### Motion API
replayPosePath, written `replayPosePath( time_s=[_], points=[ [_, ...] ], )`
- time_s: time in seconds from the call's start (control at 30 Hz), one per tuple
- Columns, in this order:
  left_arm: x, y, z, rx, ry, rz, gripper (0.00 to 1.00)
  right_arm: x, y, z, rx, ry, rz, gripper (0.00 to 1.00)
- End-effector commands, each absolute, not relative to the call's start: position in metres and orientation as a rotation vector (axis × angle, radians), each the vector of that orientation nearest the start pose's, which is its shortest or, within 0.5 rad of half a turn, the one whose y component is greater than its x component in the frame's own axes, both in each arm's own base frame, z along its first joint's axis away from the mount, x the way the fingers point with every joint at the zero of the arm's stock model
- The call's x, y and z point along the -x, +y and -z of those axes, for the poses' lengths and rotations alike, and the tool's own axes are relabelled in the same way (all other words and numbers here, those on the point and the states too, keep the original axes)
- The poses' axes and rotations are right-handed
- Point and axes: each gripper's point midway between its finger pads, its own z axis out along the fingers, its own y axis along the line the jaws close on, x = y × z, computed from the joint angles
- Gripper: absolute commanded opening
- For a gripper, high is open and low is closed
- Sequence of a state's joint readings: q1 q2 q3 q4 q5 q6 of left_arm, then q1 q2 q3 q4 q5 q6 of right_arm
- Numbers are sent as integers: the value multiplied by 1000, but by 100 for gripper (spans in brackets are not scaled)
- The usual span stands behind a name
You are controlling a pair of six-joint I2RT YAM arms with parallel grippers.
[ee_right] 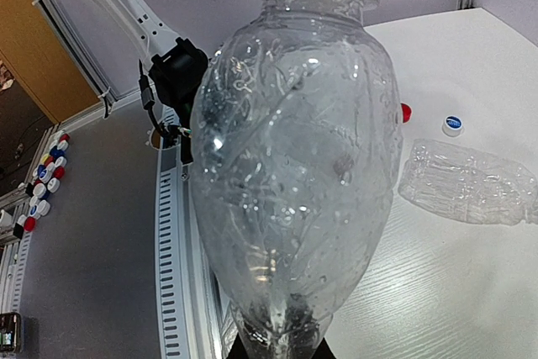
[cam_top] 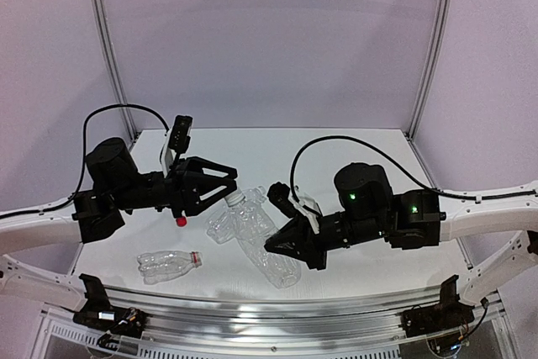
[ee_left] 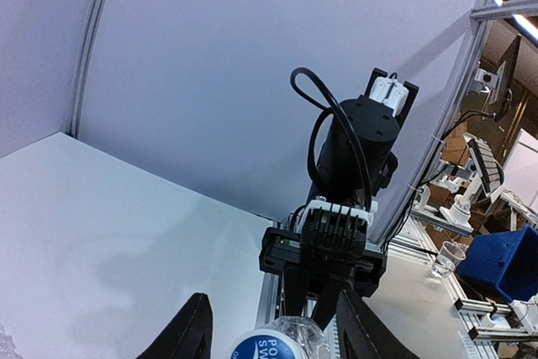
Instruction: Unscrew the bottle caps
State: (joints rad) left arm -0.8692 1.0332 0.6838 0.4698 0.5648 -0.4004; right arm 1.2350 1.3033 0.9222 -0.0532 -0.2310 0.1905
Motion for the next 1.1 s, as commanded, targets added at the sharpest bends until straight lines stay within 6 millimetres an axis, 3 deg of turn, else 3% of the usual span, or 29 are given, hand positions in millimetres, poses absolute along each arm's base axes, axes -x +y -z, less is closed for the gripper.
replayPosePath(
  time_s=[0.0,0.13,0.23,0.4,0.77,1.07],
  points=[
    [-162,-333,-342,-859,1415,1405,53,-95,409,-247,1225,1751,-1118,0],
    [-165,-335,-338,-860,1437,1400,61,-94,408,-251,1223,1739,-1119,0],
    [-165,-336,-337,-860,1440,1397,62,-94,408,-251,1223,1738,-1115,0],
    [-164,-336,-336,-867,1445,1402,47,-95,407,-251,1214,1737,-1103,0],
    [-154,-343,-338,-921,1436,1432,31,-102,406,-250,1185,1743,-1068,0],
    [-151,-348,-337,-937,1446,1450,28,-107,403,-252,1158,1749,-1043,0]
  ],
)
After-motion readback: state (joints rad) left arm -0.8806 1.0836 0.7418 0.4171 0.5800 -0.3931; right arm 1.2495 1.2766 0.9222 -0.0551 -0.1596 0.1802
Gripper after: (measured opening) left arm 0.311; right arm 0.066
